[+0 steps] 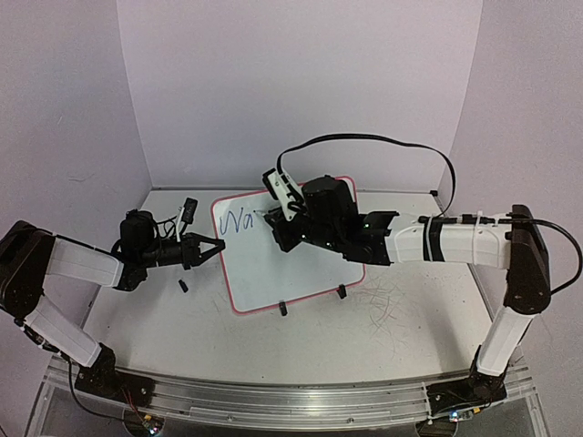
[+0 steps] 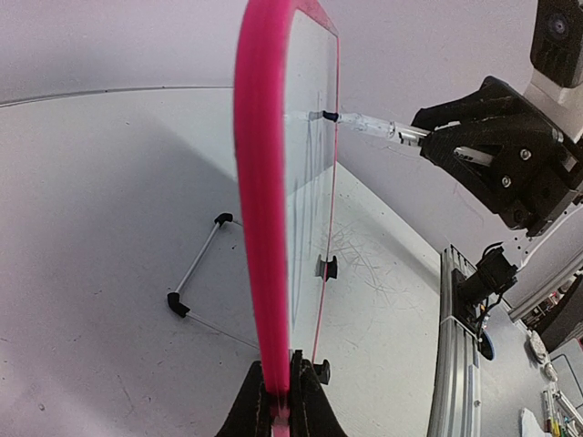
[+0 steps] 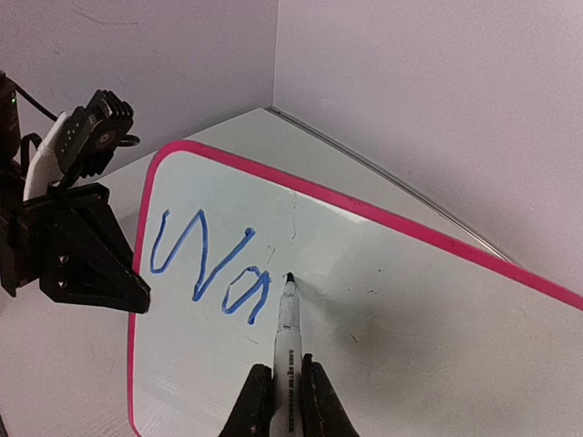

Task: Write a sentence on the whiteboard

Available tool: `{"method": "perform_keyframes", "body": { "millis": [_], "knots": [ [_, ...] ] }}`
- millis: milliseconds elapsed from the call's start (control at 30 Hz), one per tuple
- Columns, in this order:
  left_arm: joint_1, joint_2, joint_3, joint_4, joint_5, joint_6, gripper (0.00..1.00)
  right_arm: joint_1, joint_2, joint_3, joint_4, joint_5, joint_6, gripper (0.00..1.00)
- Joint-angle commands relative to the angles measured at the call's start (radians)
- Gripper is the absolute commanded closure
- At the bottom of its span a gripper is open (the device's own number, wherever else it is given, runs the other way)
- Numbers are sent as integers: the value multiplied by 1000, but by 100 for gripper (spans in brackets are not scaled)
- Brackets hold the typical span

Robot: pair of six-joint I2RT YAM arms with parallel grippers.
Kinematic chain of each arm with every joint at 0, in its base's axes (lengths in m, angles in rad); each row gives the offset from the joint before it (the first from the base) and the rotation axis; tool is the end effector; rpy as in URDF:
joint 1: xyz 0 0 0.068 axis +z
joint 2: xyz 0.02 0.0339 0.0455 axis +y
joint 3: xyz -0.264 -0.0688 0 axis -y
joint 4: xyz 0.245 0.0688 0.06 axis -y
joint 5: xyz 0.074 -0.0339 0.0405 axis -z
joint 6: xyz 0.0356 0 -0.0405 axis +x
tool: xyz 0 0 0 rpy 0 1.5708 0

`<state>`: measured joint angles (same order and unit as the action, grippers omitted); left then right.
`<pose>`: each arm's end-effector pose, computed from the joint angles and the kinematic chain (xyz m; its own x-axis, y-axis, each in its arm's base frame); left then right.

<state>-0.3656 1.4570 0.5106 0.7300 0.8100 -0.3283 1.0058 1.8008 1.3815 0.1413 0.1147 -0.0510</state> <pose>0.2506 -0.1235 0.1909 -0.4823 -0.0534 -0.8744 0.7940 0.3949 -0.4621 0.2356 0.3640 0.2956 -0.1070 -0.2633 -0.9588 -0.7866 0.6122 -0.0804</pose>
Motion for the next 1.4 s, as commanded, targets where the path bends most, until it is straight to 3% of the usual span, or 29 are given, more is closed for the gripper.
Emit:
{"method": "perform_keyframes", "body": {
  "millis": [0, 1367],
  "knots": [
    [4, -13, 34, -6, -20, 63, 100, 0, -3, 0, 5, 23, 16, 100],
    [4, -16, 37, -14, -20, 66, 100, 16, -26, -57, 3, 25, 92, 100]
  ]
}}
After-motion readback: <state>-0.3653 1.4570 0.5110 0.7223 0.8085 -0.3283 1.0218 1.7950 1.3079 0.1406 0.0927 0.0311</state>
